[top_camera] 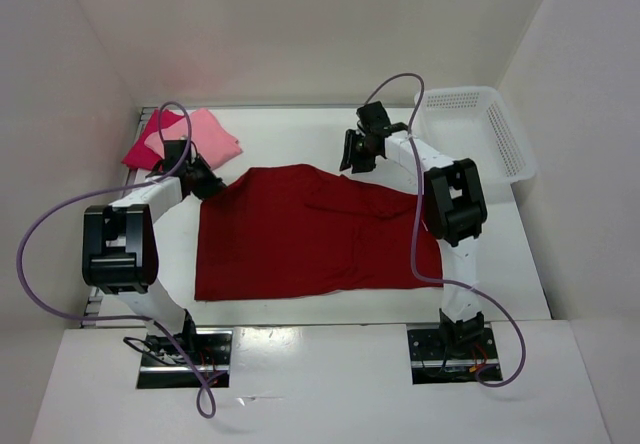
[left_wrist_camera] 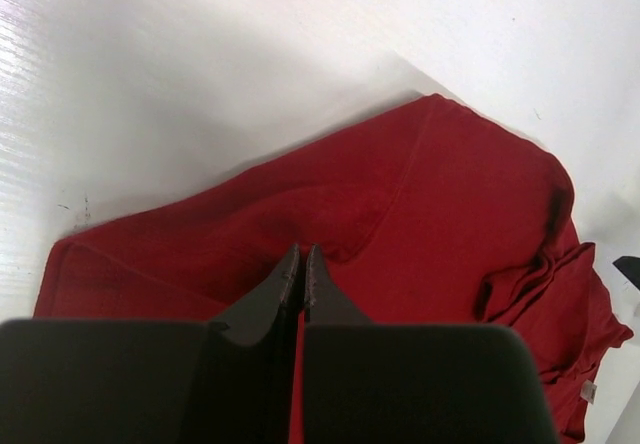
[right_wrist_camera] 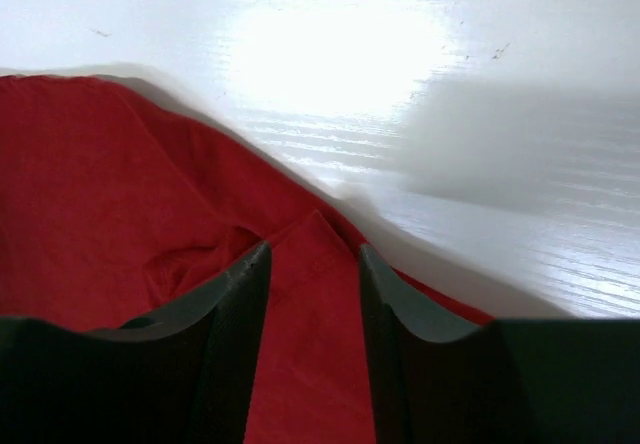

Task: Fold and stack the t-shirts
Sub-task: Grap the side of the flattened tshirt furthest away from the robot with both arms

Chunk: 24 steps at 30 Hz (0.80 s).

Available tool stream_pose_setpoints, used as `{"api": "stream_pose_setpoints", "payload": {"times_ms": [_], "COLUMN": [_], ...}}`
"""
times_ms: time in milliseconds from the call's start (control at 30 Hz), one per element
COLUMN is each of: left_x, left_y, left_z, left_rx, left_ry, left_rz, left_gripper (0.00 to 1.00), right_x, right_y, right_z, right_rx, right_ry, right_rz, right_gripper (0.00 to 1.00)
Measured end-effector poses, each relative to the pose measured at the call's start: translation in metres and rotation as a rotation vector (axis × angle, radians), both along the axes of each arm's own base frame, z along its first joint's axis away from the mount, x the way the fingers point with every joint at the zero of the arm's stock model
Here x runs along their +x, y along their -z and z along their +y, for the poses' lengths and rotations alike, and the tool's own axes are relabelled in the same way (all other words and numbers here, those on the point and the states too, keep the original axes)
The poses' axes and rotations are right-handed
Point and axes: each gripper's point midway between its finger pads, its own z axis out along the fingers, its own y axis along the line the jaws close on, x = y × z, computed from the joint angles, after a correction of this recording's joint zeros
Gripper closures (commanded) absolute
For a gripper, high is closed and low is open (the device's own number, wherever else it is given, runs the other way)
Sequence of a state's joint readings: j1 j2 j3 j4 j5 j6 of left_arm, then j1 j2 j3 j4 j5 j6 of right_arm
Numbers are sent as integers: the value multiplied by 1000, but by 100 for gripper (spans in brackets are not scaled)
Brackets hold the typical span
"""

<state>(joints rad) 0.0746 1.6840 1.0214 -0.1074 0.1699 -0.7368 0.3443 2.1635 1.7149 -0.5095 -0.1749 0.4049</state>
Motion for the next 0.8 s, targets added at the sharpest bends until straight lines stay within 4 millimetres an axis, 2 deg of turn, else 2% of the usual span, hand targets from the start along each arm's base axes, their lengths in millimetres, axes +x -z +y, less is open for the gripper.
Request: {"api": "stream_pose_setpoints", "payload": {"times_ms": [133, 333, 367, 533, 700, 800], "left_x": [0, 0, 1, 5, 6, 8], "left_y": [2, 6, 6, 6, 6, 3], "left_z": [0, 0, 0, 0, 0, 1], "left_rx": [0, -2, -1, -1, -1, -1], "left_ry": [0, 0, 0, 0, 0, 0], "left_rz": [5, 14, 14, 12, 11, 5], "left_gripper": [100, 100, 100, 100, 100, 100], "right_x": [1, -3, -3, 3, 3, 3], "right_y": [5, 33, 32, 25, 26, 26], "right_z": [-2, 3, 5, 11, 13, 14], "right_rx": [-16, -11, -1, 21, 30, 31], "right_ry": [-6, -33, -41, -62, -66, -66], "right_rz": [1, 61, 60, 43, 50, 50], "right_gripper": [53, 53, 53, 67, 80, 83]}}
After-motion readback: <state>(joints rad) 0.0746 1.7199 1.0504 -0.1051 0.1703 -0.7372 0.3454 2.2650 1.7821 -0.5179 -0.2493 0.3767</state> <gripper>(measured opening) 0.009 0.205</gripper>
